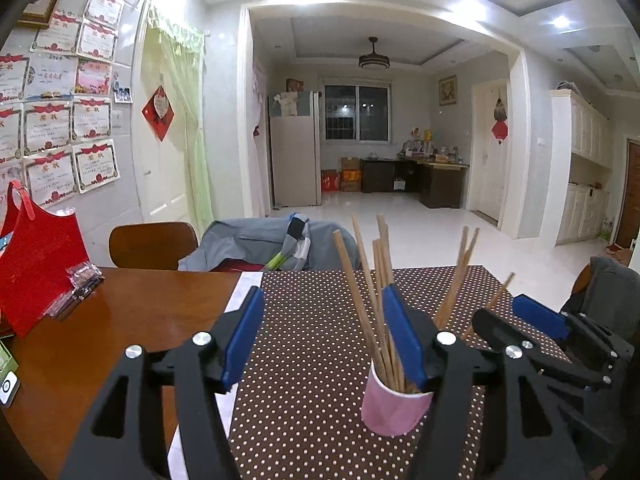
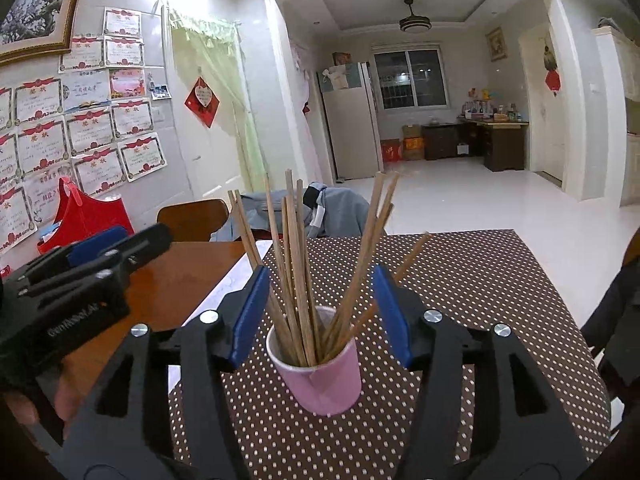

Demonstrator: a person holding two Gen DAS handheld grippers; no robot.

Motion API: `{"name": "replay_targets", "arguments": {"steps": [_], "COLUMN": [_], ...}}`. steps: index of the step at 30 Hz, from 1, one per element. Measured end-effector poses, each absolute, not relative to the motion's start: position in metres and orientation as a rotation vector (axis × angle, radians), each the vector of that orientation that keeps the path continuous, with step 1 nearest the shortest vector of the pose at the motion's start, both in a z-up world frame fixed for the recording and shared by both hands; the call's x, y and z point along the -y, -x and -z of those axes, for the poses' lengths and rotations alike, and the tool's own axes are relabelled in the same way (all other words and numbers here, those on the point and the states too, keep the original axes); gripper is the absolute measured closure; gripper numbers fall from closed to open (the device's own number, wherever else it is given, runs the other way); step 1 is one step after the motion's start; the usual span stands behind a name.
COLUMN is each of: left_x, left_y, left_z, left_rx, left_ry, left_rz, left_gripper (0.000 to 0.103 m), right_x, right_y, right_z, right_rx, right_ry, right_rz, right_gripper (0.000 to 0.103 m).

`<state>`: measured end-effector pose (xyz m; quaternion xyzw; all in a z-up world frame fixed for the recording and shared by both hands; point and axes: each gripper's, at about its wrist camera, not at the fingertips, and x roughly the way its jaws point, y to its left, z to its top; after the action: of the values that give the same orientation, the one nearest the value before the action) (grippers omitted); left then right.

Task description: Organize utensils

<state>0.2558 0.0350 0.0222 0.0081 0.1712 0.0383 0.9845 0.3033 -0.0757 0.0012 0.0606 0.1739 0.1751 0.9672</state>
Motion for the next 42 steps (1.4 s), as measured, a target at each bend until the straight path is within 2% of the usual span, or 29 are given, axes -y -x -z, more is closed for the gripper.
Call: {"name": "replay_targets", "arguments": {"steps": [4,16,27,29,30,42], "left_x": [-0.030,-0.020,-0.007,-0.004,-0.003,0.005], "left_y": [-0.229,-0.137,-0.047,-0.036,-0.032,0.001], "left_z": [-0.030,-0.044,-0.052,-0.054,-0.054,-0.060], "left_rx": [-0.320,-0.304,-0.195,-0.178,-0.171,-0.125], "left_ry": [-0.033,-0.020,-0.024,-0.037,-0.043,-0.041], "left_rz": [-0.073,-0.035,-0.029,-0.029,-0.029,-0.005], "left_gripper": [0.039,0.039,0.039,0.033,0.026,0.026], "right_x": [0.086,0.106,0.106,0.106,0.107,0.112], "right_y": [-0.278,-0.183,-0.101,-0.091,-0.086,-0.050], "right_z": [-0.008,-0.027,-0.039,-0.040,-0.040,-0.045], "right_rx": [-0.344,-0.276,-0.193,-0.188,-0.184,-0.124], "right_ry": [-0.123,-0.086,-0.046,-0.047,-0.047,-0.044], "right_rz": [-0.340,-0.278,-0.243,-0.246,-0.246,-0.204], "right_gripper": [0.039,0.025,0.019,0.019,0.019,0.016]}}
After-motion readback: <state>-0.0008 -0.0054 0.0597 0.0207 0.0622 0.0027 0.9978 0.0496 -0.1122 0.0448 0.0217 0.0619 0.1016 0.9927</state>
